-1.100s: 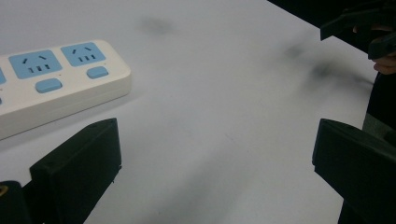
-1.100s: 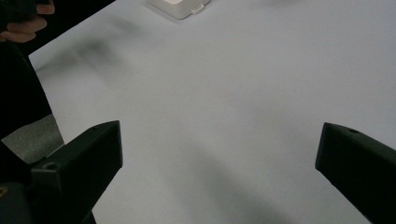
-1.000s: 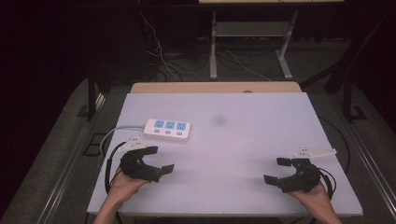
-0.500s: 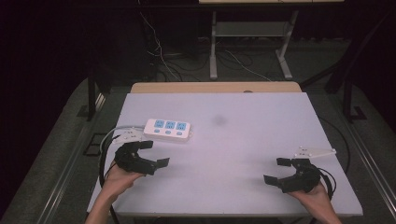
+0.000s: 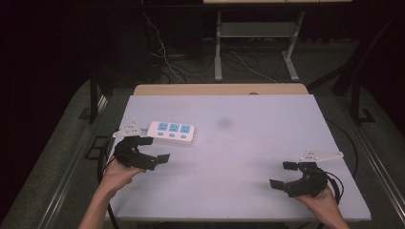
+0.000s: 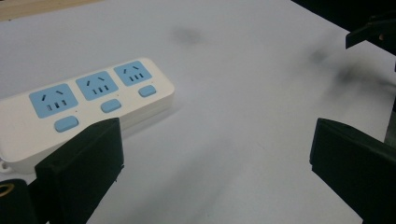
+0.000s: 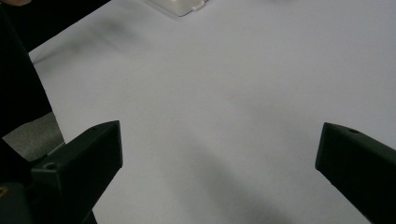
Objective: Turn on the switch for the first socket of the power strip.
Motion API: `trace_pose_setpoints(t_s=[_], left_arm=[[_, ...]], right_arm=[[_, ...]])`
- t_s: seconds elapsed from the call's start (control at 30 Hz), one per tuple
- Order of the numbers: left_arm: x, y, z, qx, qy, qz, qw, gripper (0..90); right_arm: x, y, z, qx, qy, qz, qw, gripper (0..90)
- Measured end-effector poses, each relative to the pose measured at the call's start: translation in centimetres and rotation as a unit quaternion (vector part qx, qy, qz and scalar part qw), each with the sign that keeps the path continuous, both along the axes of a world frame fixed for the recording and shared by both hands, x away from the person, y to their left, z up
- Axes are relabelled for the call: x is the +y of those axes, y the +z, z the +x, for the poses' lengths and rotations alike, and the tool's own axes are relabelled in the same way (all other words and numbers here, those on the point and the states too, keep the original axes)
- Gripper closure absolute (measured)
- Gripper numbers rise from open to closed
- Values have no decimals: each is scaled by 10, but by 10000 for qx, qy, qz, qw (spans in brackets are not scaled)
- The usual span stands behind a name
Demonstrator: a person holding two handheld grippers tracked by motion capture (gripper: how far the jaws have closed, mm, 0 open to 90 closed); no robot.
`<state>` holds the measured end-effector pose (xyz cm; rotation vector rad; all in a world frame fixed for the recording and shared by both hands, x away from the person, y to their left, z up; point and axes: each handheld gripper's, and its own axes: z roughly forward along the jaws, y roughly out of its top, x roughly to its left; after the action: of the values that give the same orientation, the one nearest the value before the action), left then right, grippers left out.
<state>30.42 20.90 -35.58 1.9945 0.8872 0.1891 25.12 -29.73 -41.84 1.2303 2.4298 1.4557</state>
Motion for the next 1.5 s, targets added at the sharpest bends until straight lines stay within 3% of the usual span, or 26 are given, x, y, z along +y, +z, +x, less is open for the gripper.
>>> trace_pose_setpoints(t_s=[0.83,1.5], left_arm=[[7,20,33,44,92,295,9995,30],[11,34,62,109,195,690,9974,37]], right_arm=[[-1,0,0,9,9,0,10000,3],[-1,-1,0,15,14,-12,10000,3]])
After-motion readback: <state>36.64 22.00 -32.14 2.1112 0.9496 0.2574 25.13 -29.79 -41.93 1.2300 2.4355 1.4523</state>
